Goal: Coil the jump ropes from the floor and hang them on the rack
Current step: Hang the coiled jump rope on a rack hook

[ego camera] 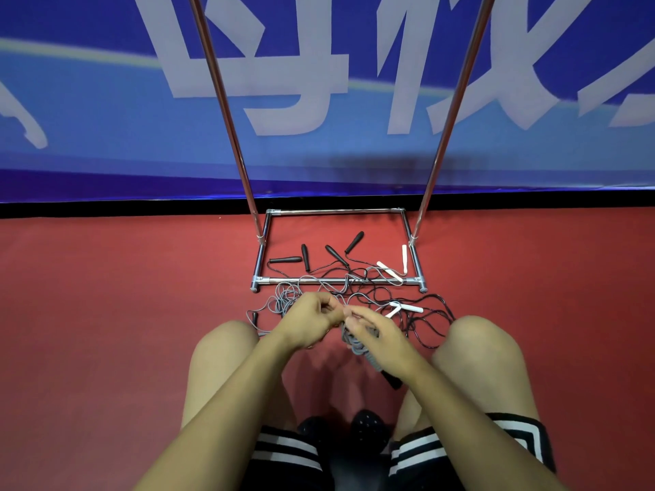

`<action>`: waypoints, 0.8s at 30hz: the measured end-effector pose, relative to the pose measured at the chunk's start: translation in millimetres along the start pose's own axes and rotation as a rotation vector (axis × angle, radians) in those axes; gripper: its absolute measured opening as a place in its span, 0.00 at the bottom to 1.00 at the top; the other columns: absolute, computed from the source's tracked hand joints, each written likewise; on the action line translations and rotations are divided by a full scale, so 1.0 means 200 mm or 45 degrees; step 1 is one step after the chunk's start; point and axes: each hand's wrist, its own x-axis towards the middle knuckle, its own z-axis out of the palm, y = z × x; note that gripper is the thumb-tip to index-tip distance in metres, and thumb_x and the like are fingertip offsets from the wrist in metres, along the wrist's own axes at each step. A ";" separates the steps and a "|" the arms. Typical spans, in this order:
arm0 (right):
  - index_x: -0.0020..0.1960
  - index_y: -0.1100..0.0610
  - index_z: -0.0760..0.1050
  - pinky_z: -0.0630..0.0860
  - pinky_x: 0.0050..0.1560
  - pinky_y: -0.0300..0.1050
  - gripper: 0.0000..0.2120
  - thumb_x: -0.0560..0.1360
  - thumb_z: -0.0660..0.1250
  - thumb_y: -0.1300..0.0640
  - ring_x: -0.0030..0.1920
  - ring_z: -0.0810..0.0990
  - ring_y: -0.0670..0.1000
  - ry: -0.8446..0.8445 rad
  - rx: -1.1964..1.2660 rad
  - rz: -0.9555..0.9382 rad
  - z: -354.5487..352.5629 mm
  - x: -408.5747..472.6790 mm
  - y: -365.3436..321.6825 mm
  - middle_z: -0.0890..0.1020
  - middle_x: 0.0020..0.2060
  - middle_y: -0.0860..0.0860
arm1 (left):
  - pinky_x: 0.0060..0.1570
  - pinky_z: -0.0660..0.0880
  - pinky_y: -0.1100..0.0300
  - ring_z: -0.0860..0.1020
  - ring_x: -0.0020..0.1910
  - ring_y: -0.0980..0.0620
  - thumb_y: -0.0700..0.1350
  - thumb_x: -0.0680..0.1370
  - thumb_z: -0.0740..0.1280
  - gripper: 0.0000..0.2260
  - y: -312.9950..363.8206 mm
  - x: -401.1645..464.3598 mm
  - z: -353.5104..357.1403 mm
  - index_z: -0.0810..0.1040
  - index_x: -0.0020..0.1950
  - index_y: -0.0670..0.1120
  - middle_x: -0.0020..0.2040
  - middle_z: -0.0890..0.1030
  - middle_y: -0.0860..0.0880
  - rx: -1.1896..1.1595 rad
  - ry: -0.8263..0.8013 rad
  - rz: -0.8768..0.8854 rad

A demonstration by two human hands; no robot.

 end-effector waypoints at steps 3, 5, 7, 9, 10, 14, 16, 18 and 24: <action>0.56 0.39 0.81 0.74 0.65 0.40 0.06 0.82 0.67 0.47 0.59 0.81 0.37 0.038 0.009 0.038 -0.03 0.06 -0.04 0.85 0.54 0.36 | 0.42 0.73 0.57 0.74 0.37 0.52 0.46 0.81 0.70 0.08 0.07 0.01 0.00 0.81 0.45 0.43 0.39 0.80 0.48 0.142 0.059 0.062; 0.53 0.43 0.83 0.74 0.60 0.40 0.06 0.81 0.68 0.45 0.55 0.82 0.38 0.031 -0.058 0.056 -0.07 0.09 -0.07 0.86 0.50 0.39 | 0.44 0.74 0.58 0.75 0.38 0.54 0.48 0.81 0.69 0.08 0.13 0.02 0.00 0.80 0.45 0.45 0.41 0.82 0.47 0.181 0.131 0.096; 0.49 0.46 0.84 0.73 0.54 0.39 0.07 0.80 0.69 0.44 0.48 0.82 0.38 0.030 -0.117 0.058 -0.11 0.12 -0.11 0.86 0.45 0.40 | 0.41 0.72 0.65 0.75 0.38 0.56 0.48 0.82 0.68 0.09 0.20 0.03 0.00 0.79 0.45 0.44 0.40 0.81 0.50 0.176 0.214 0.129; 0.45 0.45 0.83 0.73 0.48 0.42 0.07 0.79 0.70 0.45 0.41 0.79 0.39 0.032 -0.178 0.039 -0.14 0.17 -0.15 0.84 0.39 0.41 | 0.40 0.72 0.67 0.75 0.37 0.57 0.48 0.82 0.68 0.09 0.27 0.04 0.00 0.78 0.45 0.45 0.39 0.79 0.52 0.114 0.299 0.181; 0.43 0.46 0.82 0.75 0.46 0.44 0.07 0.78 0.71 0.45 0.39 0.79 0.40 0.036 -0.215 0.032 -0.15 0.20 -0.18 0.83 0.37 0.43 | 0.44 0.74 0.63 0.77 0.39 0.55 0.49 0.82 0.68 0.09 0.30 0.06 -0.01 0.78 0.45 0.45 0.40 0.81 0.51 0.072 0.328 0.204; 0.42 0.53 0.80 0.72 0.41 0.45 0.10 0.77 0.72 0.48 0.34 0.74 0.42 0.057 -0.316 -0.056 -0.23 0.30 -0.33 0.79 0.33 0.44 | 0.45 0.79 0.56 0.80 0.39 0.52 0.48 0.82 0.68 0.11 0.47 0.12 -0.04 0.78 0.42 0.45 0.40 0.83 0.46 -0.099 0.395 0.267; 0.48 0.49 0.82 0.74 0.46 0.38 0.02 0.79 0.72 0.52 0.40 0.78 0.38 0.030 -0.191 -0.106 -0.28 0.34 -0.43 0.83 0.38 0.40 | 0.40 0.78 0.62 0.79 0.35 0.54 0.46 0.83 0.67 0.12 0.58 0.13 -0.10 0.78 0.41 0.43 0.36 0.81 0.47 -0.267 0.405 0.278; 0.58 0.47 0.81 0.76 0.55 0.36 0.09 0.79 0.72 0.55 0.49 0.82 0.38 0.041 -0.081 -0.182 -0.31 0.37 -0.54 0.86 0.49 0.41 | 0.41 0.79 0.64 0.79 0.35 0.55 0.44 0.83 0.67 0.12 0.70 0.12 -0.17 0.80 0.43 0.38 0.36 0.80 0.46 -0.338 0.425 0.318; 0.51 0.56 0.85 0.76 0.51 0.34 0.04 0.79 0.71 0.61 0.45 0.82 0.38 0.430 0.140 -0.456 -0.35 0.45 -1.02 0.87 0.45 0.46 | 0.51 0.83 0.53 0.82 0.40 0.48 0.45 0.81 0.70 0.11 1.10 0.11 -0.38 0.82 0.43 0.40 0.38 0.83 0.44 -0.348 0.501 0.469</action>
